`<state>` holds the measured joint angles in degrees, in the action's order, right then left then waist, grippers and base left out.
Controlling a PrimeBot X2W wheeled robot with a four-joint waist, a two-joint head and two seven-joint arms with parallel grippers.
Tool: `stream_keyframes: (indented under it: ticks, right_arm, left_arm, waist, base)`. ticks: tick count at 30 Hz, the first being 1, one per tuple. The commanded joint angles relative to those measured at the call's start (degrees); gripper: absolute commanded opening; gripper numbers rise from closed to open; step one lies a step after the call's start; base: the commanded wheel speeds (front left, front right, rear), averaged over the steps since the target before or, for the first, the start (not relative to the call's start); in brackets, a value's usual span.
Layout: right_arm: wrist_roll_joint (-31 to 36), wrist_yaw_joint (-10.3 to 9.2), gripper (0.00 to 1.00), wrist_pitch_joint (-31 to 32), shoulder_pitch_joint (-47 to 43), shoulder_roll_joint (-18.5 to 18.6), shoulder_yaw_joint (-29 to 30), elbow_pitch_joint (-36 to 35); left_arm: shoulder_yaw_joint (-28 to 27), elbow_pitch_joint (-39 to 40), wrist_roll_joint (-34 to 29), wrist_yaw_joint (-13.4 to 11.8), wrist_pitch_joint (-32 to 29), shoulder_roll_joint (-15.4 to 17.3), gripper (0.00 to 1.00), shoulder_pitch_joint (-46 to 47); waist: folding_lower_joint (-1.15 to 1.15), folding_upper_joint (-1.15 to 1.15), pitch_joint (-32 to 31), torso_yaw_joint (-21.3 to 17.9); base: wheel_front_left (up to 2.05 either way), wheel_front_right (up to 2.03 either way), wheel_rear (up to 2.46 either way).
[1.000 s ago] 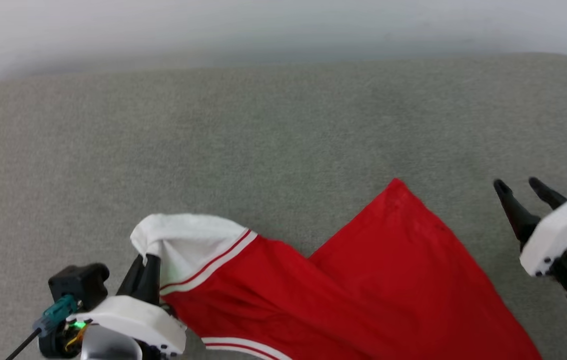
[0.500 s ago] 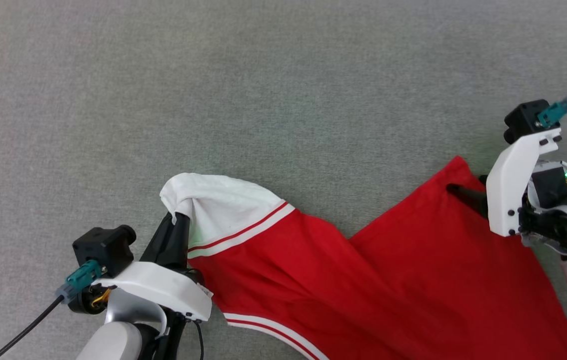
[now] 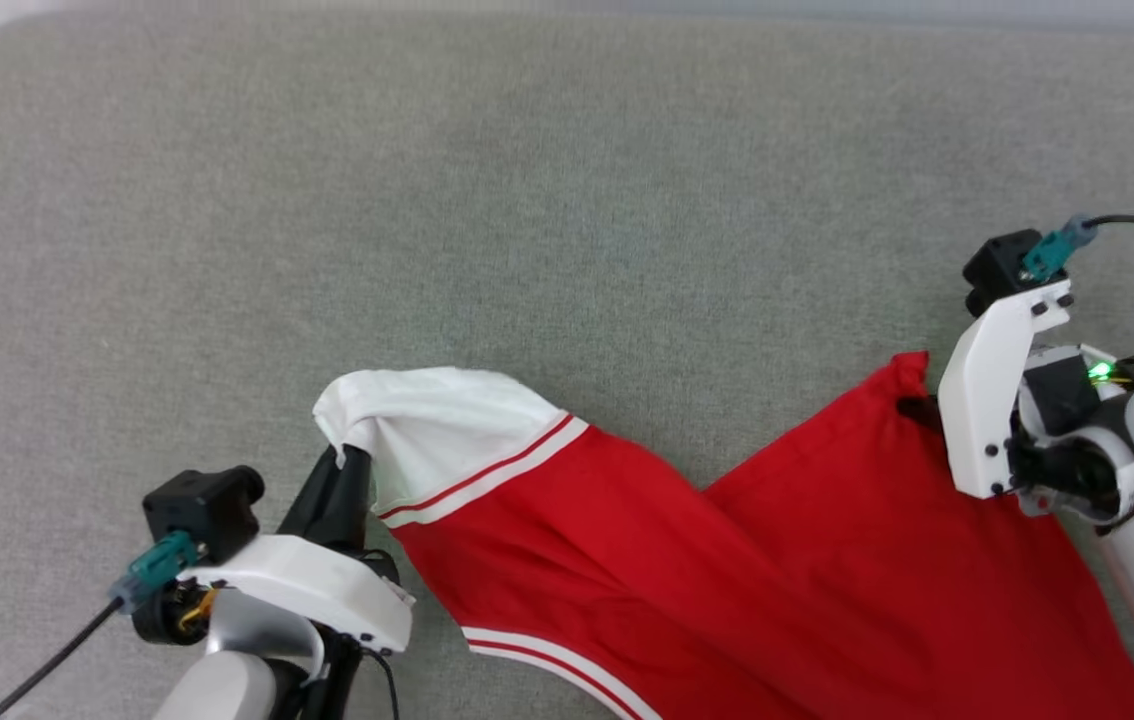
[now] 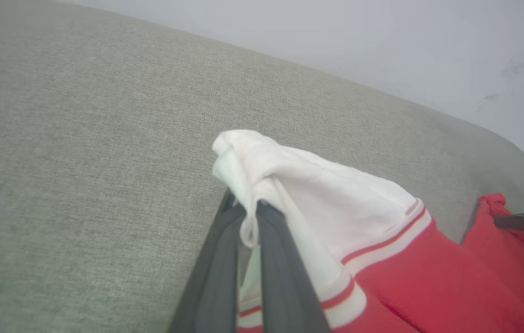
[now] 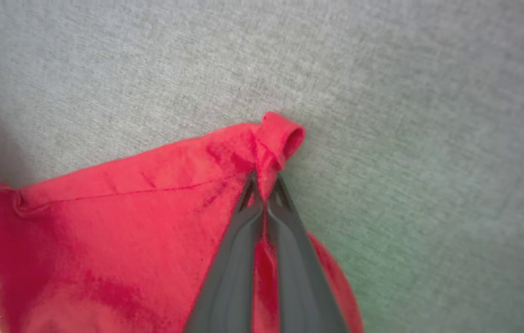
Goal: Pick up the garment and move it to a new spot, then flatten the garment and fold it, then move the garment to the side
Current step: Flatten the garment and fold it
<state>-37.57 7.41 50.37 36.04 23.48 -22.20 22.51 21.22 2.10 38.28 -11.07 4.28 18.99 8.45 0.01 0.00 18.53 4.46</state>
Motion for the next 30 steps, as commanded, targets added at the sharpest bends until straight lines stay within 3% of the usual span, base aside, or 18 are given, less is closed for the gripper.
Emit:
stream_keyframes:
  ticks: [1,10,16,24,30]
  right_arm:
    - [0.39,0.12,0.00,-2.06,-0.77,0.16,-0.52,-0.05]
    - [5.53,0.06,0.00,-20.83,0.33,-1.59,4.36,2.04]
    - [6.94,0.06,0.00,-27.66,3.09,-4.62,9.40,3.44]
    - [10.20,0.07,0.00,-33.87,12.99,-7.69,13.67,5.48]
    - [11.82,0.06,0.00,-36.91,22.37,-8.21,16.43,6.25]
  left_arm:
    - [-0.67,0.01,0.22,0.02,0.47,0.58,0.00,-0.29]
    - [-4.27,-1.72,0.89,1.76,0.68,4.16,0.00,5.78]
    - [-5.36,-6.93,1.49,3.29,0.06,3.27,0.00,17.31]
    - [-5.97,-19.29,1.13,6.80,0.18,2.60,0.00,36.71]
    - [-6.38,-25.67,-0.03,7.96,1.53,2.28,0.00,49.73]
  waist:
    - [-0.01,0.00,-2.54,-0.72]
    - [-0.01,0.00,-12.38,-2.79]
    - [-0.01,0.00,-14.45,-3.85]
    - [-0.01,0.00,-10.09,-6.02]
    - [-0.01,0.00,-4.56,-6.87]
  base:
    - [0.00,0.00,0.00]
    - [0.00,0.00,0.00]
    - [0.00,0.00,0.00]
    - [0.00,0.00,0.00]
    - [0.00,0.00,0.00]
